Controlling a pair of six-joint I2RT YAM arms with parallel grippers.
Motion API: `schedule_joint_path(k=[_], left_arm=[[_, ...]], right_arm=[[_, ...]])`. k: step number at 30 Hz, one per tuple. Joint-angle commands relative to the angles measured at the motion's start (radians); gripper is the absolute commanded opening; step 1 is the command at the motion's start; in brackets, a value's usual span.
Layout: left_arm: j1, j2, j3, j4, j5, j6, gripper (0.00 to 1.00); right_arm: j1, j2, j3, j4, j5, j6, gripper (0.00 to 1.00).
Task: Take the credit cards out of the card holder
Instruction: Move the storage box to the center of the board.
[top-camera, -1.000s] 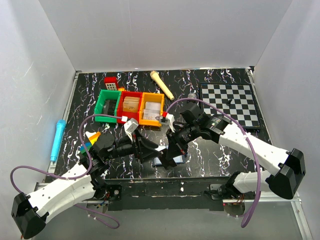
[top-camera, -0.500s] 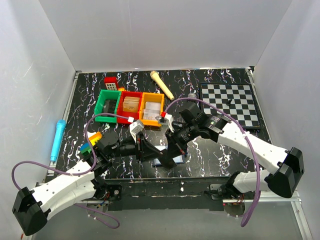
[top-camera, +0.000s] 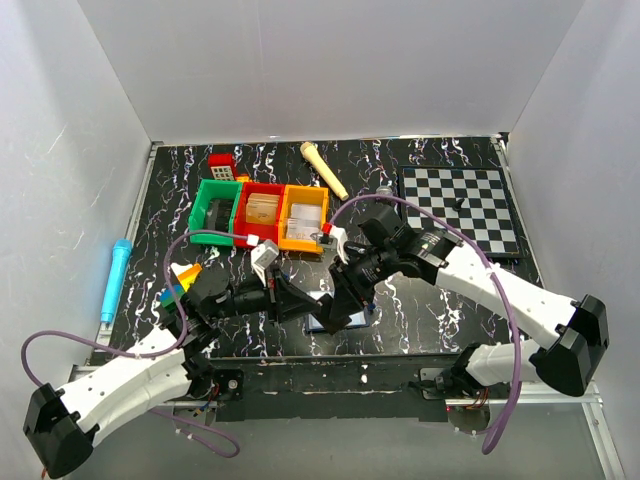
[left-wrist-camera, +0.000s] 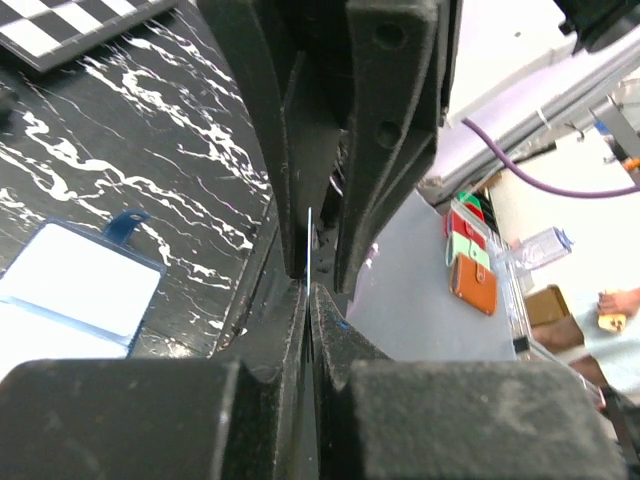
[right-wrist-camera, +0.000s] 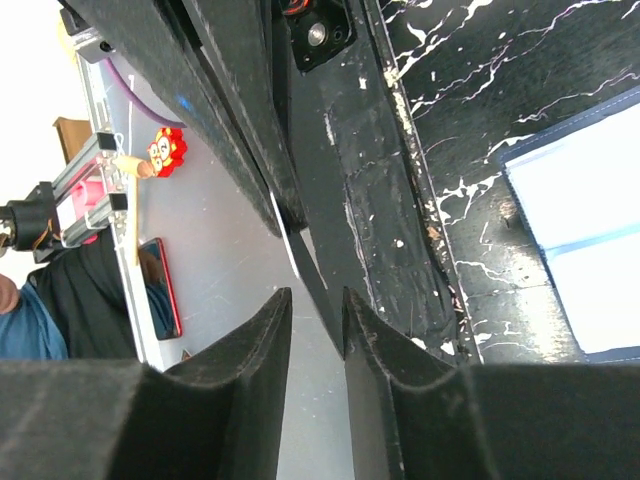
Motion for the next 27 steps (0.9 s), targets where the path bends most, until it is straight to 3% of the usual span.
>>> schedule_joint_path(k=[1, 5, 7, 9, 21, 27], left_arm=[[0.039, -0.065, -0.036, 0.033, -0.102, -0.05, 0.0], [0.086, -0.14, -0.104, 0.1, -0.148, -0.139, 0.0], [0.108, -0.183, -0.145, 0.155, -0.17, -0.188, 0.0], [0.127, -0.227, -0.179, 0.217, -0.191, -0.234, 0.0], [0.152, -0.22, -0.239, 0.396, -0.227, -0.363, 0.0], [0.152, -0.217, -0.24, 0.409, -0.227, -0.372, 0.0]], right_arm=[[-0.019, -0.061, 0.013, 0.073, 0.04, 0.053, 0.37], [-0.095, -0.147, -0.079, 0.255, 0.034, 0.166, 0.43], [-0.141, -0.196, -0.141, 0.375, 0.002, 0.252, 0.54], [-0.177, -0.225, -0.184, 0.443, -0.018, 0.303, 0.59], [-0.192, -0.253, -0.32, 0.762, -0.009, 0.508, 0.62], [-0.192, -0.227, -0.311, 0.782, -0.022, 0.524, 0.6]])
